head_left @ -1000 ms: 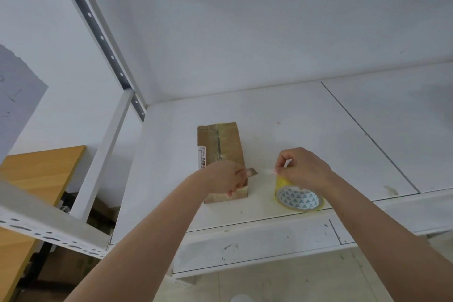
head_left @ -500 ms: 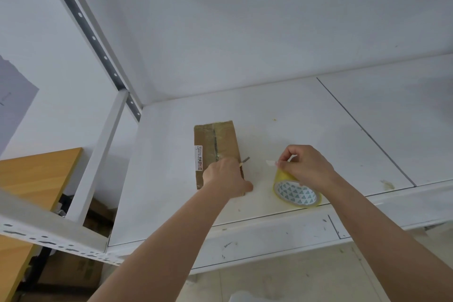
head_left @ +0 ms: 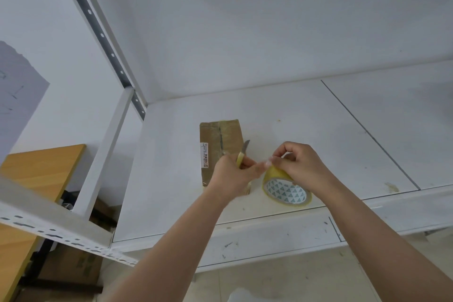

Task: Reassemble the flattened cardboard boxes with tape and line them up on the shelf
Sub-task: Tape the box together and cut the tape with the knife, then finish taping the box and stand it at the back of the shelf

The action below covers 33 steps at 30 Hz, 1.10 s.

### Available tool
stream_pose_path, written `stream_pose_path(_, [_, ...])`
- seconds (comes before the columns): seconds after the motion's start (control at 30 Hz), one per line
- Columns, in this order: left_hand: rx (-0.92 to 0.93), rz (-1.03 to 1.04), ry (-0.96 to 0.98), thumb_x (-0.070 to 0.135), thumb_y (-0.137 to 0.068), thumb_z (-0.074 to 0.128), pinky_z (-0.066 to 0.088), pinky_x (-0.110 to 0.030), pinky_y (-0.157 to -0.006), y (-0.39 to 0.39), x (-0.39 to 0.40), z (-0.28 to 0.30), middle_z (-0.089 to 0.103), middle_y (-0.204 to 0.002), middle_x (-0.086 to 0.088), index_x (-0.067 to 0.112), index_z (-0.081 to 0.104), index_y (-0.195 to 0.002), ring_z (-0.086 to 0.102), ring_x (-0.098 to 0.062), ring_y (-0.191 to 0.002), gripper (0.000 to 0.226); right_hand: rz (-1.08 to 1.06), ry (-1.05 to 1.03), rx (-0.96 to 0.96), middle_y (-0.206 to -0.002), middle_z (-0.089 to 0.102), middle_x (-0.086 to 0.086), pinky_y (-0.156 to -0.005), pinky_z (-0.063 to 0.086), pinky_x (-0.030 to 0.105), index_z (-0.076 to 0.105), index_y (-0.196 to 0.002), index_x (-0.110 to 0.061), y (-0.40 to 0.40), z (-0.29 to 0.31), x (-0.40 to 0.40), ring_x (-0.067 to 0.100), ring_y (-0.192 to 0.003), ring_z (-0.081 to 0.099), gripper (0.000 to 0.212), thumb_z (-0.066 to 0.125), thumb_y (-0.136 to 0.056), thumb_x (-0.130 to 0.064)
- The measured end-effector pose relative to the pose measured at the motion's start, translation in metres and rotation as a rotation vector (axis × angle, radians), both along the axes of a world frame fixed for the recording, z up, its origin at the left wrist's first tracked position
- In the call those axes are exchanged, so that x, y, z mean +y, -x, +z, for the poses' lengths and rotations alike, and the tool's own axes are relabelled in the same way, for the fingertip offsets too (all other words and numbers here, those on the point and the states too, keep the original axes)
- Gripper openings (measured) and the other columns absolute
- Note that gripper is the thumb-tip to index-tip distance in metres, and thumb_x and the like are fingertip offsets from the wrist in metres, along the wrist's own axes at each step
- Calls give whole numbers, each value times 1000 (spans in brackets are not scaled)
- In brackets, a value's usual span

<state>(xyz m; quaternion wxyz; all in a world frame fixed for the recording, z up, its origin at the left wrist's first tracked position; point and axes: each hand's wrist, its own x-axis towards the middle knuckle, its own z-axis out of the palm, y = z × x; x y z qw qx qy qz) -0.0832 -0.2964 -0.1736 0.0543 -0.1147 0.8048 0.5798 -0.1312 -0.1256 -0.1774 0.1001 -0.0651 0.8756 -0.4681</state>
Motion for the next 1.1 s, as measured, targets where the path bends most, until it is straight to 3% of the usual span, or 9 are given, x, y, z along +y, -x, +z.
stream_pose_path(0.07, [-1, 54, -76, 29, -82, 79, 53, -32, -69, -2, 5, 2, 65, -59, 5, -1, 69, -77, 59, -12, -64, 31, -63, -86, 82, -74, 67, -10, -63, 51, 33, 63, -74, -32, -3, -2, -4, 14, -73, 64, 21, 67, -85, -49])
stream_pose_path(0.23, [-94, 221, -358, 24, -87, 74, 32, -14, -39, -12, 22, 6, 63, -52, 10, 13, 61, -64, 40, -5, -37, 28, -250, -65, 401, -70, 65, -16, -56, 39, 23, 66, -79, -29, -15, -6, -17, 8, -69, 61, 20, 67, -85, -48])
stream_pose_path(0.4, [-167, 210, -457, 27, -88, 73, 28, -18, -39, -26, 21, 3, 70, -64, 5, 11, 65, -75, 29, -10, -42, 22, -207, -105, 519, -65, 65, -10, -63, 45, 30, 58, -121, -32, -23, -12, -17, 15, -67, 61, 30, 62, -92, -39])
stream_pose_path(0.57, [-147, 78, -493, 22, -91, 68, 26, -16, -37, -39, 6, 2, 76, -85, -5, 11, 72, -89, 28, -7, -41, 12, -241, -188, 612, -72, 68, -11, -57, 44, 31, 56, -114, -28, -24, -24, -8, 24, -59, 60, 20, 59, -95, -31])
stream_pose_path(0.7, [34, 291, -285, 22, -91, 67, 33, -14, -43, -43, -41, 1, 77, -85, 2, 19, 76, -84, 44, 2, -42, 12, -317, -287, 666, -81, 72, 3, -69, 44, 36, 62, -106, -17, -20, -44, 15, 33, -65, 63, 13, 61, -93, -15])
stream_pose_path(0.83, [153, 450, -98, 21, -90, 68, 42, -16, -62, -41, -93, -12, 75, -83, 15, 28, 76, -81, 61, 7, -60, 13, -243, -487, 537, -101, 71, 15, -89, 40, 45, 64, -114, -6, -29, -70, 22, 39, -94, 63, 28, 66, -86, -3])
stream_pose_path(0.93, [172, 383, 11, 24, -88, 72, 41, -12, -71, -43, -104, -29, 73, -84, 23, 35, 76, -81, 64, 8, -82, 14, -273, -564, 412, -108, 66, 19, -96, 37, 48, 61, -118, -2, -38, -77, 7, 41, -106, 58, 38, 68, -83, -13])
stream_pose_path(1.03, [179, 280, 116, 29, -86, 73, 39, -8, -59, -42, -102, -41, 69, -80, 32, 45, 74, -77, 60, 11, -66, 19, -195, -522, 589, -112, 65, 12, -92, 39, 49, 66, -116, -10, -35, -57, -14, 40, -105, 55, 42, 49, -90, -39])
stream_pose_path(1.1, [184, 221, 135, 33, -82, 76, 44, -10, -69, -36, -98, -43, 67, -85, 38, 51, 72, -78, 64, 12, -79, 19, 27, -388, 703, -116, 66, 6, -86, 46, 47, 70, -115, -14, -27, -41, -34, 37, -104, 54, 45, 43, -94, -42])
